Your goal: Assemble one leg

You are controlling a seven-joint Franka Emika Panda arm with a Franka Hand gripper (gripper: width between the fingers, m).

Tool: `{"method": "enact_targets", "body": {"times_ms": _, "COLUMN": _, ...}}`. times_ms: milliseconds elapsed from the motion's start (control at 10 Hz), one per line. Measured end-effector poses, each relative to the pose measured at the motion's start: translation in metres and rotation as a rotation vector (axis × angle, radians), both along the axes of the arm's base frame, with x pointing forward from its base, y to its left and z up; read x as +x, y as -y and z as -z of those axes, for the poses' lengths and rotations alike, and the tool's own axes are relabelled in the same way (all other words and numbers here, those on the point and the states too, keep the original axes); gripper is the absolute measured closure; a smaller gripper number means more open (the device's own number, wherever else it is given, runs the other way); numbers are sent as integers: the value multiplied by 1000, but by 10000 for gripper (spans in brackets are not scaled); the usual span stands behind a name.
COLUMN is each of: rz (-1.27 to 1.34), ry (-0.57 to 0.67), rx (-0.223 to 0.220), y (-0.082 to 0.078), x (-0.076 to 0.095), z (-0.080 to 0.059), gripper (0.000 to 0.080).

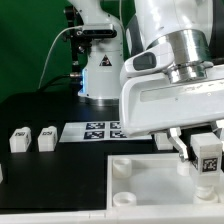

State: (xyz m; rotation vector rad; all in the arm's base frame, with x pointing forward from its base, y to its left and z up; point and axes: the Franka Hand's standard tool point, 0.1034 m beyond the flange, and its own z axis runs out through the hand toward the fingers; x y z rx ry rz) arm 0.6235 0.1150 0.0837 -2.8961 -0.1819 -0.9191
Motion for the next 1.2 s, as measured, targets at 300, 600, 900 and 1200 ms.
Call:
{"method": "enact_targets", "body": {"times_ms": 300, "rz": -2, "ry": -13, "rx": 1, "y": -3, "x": -1, "z": 10, "gripper": 509}}
{"method": "enact_targets", "body": {"times_ms": 600, "rz": -1, "ry": -3, "rx": 1, "y": -3, "x": -2, "z": 16, "gripper": 509}}
{"method": "enact_targets", "body": {"times_ms": 900, "rz": -5, "ry": -3, "rx": -2, "y": -3, "x": -2, "z": 16, "gripper": 509}}
{"method": "enact_targets", "body": {"times_ms": 1200, "rz": -8, "ry": -24, "rx": -3, "y": -3, "x": -3, "z": 19, "gripper": 413}}
